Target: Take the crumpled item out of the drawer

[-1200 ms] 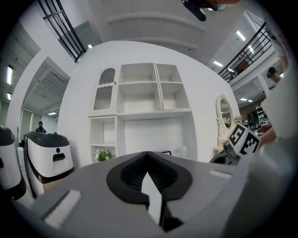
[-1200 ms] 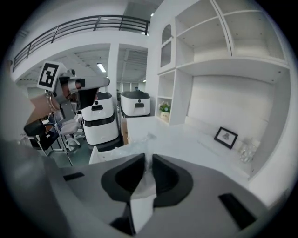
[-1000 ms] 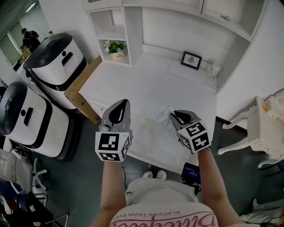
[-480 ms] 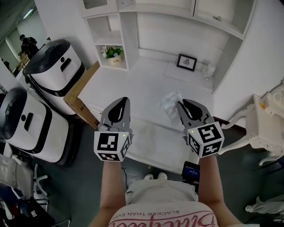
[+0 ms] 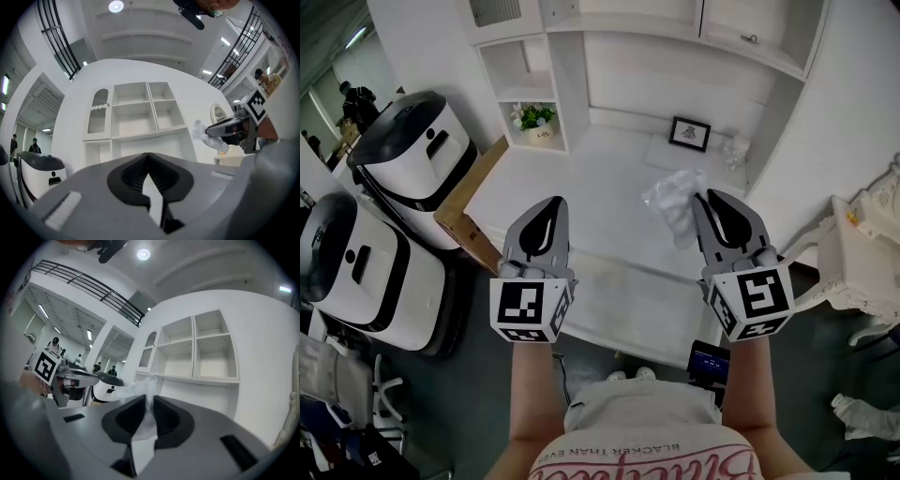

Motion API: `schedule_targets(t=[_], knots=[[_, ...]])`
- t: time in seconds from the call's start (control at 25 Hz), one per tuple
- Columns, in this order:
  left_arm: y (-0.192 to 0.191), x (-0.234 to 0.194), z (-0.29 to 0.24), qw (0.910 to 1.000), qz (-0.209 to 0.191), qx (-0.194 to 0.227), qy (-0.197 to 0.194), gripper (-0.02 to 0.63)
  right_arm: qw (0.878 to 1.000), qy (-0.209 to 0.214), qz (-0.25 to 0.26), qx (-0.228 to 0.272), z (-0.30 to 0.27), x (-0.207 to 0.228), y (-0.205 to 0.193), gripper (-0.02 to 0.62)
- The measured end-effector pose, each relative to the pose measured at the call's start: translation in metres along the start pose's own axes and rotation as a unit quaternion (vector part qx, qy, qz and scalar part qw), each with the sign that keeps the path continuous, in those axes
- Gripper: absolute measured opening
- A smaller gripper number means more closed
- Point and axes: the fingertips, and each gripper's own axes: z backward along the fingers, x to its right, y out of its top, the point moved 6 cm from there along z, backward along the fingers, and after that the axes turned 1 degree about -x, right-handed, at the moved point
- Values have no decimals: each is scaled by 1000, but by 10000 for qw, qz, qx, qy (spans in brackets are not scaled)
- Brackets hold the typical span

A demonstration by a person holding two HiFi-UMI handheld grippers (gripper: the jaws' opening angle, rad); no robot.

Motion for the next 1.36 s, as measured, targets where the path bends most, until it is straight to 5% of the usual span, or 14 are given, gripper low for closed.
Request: schedule_targets(t=[0.44,1.36], knots=[[44,-3,1,9987,-235,462,-2,6,9992,-317,120,219,17,16,26,60],[52,1,2,9982,-205,563,7,6,9990,-372,85,246,30,25,29,60]])
